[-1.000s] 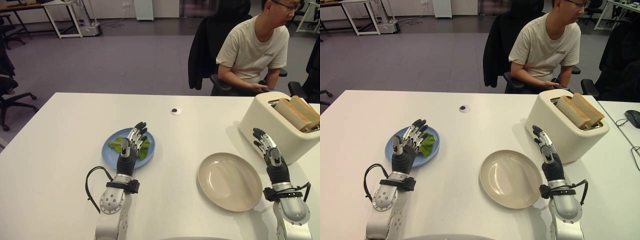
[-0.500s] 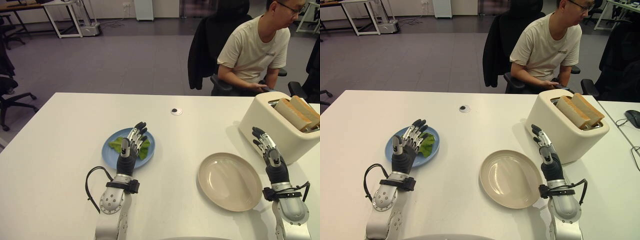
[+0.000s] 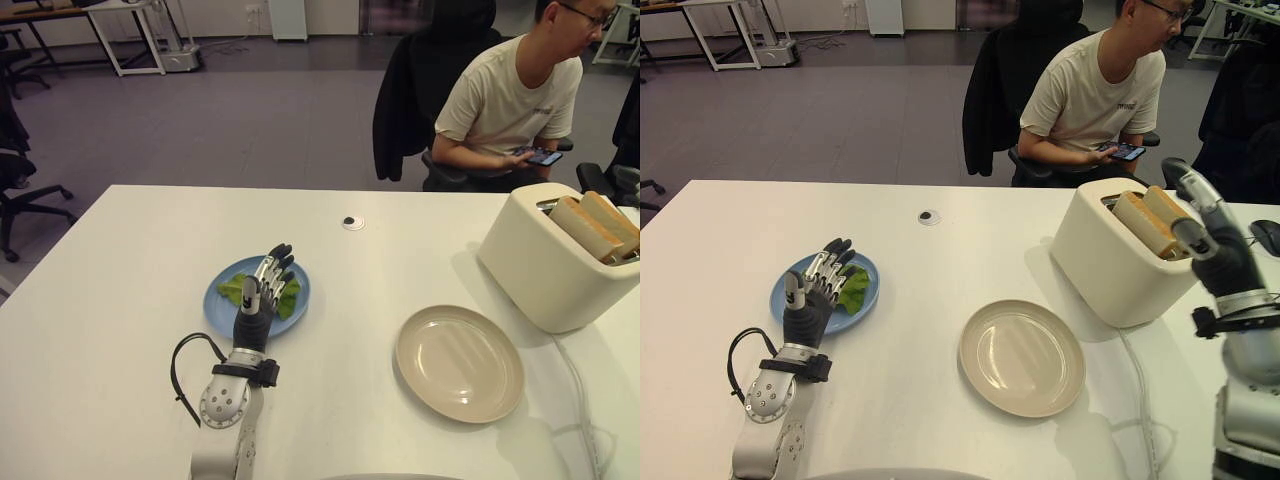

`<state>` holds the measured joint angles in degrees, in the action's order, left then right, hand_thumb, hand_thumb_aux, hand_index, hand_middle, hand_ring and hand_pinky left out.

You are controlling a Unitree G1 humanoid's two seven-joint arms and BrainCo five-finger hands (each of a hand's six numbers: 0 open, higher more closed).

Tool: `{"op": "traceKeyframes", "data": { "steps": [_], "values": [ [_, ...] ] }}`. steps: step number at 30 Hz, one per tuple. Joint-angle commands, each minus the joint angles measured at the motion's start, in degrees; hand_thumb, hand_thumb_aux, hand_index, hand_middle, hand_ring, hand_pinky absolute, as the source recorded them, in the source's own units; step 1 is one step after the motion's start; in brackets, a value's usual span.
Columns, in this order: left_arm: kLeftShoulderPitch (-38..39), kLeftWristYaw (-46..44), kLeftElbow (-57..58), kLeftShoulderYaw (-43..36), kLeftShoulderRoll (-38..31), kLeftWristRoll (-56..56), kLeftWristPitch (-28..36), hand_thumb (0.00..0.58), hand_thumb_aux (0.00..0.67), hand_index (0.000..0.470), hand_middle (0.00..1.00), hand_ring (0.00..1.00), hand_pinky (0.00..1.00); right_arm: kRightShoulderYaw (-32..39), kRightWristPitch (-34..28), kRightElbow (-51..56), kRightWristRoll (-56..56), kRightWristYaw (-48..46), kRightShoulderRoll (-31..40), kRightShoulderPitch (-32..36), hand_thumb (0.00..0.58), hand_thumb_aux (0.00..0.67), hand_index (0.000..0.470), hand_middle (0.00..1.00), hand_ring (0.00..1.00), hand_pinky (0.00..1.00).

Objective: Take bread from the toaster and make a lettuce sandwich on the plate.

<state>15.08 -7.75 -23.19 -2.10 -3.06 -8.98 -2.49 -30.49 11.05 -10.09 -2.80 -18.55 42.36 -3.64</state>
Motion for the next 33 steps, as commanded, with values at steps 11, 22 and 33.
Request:
{"op": "traceKeyframes", "data": {
  "steps": [11,22,33],
  "values": [
    [0.8,1.0,0.1,0.6,0.3,0.5,-1.0,0.000,0.000,0.000,0.00,0.00,0.00,6.9,11.4,42.8,10.4,2.9,13.2,15.8,0.460,0.365,0.256,0.00,0.00,0.00],
    [2.2,1.2,-1.1,1.3,-0.2,0.1,-1.1,0.000,0.000,0.000,0.00,0.00,0.00,14.4,15.2,54.8,12.5,6.3,12.8,20.8,0.478,0.389,0.273,0.00,0.00,0.00],
    [2.4,0.9,-1.1,1.7,-0.2,0.1,-1.3,0.000,0.000,0.000,0.00,0.00,0.00,16.6,16.0,51.4,11.6,7.0,11.2,20.8,0.580,0.670,0.470,0.00,0.00,0.00]
  ]
}}
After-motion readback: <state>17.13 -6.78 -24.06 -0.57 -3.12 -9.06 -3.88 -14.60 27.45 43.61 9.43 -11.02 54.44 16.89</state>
